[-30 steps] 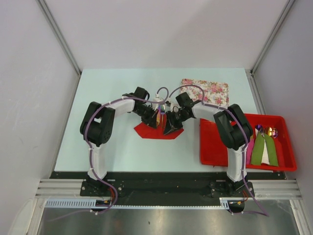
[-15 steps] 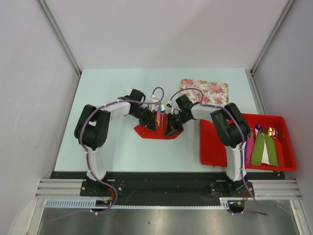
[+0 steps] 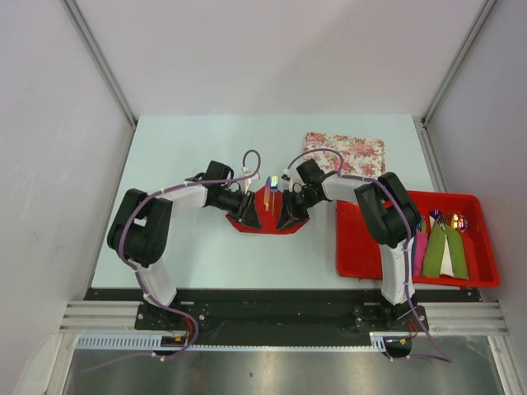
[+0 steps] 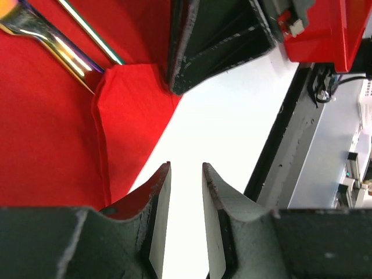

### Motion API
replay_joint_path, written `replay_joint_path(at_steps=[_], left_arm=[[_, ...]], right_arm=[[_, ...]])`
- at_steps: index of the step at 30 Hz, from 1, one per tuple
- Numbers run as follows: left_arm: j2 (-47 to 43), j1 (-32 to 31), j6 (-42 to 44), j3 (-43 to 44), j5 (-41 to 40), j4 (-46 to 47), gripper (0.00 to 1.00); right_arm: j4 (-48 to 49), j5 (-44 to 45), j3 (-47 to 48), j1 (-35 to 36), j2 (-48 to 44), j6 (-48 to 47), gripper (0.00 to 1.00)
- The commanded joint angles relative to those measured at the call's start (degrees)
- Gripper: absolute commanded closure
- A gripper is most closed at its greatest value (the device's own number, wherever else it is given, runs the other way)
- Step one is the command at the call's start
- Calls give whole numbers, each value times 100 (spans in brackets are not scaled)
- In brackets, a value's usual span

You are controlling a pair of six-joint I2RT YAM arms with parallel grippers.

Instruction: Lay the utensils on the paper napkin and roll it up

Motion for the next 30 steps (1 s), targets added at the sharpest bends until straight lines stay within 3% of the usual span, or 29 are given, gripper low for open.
replay_joint_path(at_steps=[1,11,17,23,26,30], left_arm=[[123,47,-365,-17,31,452,67],[958,249,-576,387,-189,478,80],[1090,249,-585,353,-365,408,84],[1125,249,-620,344,-391,399,85],[1143,241,-646,344,-418,399,85],[1178,241,-664,352,-435,425,86]], right_arm=[[-43,469,-101,-71,152,-105,84],[-8,504,-145,-98,-6,-131,83],[-183,487,83,-150,-217,-324,75],[-701,697,400,-396,-674,-877,53],[-956,908,531,-502,-797,-1054,48],[-1098,699,532,-537,-859,-1291,53]])
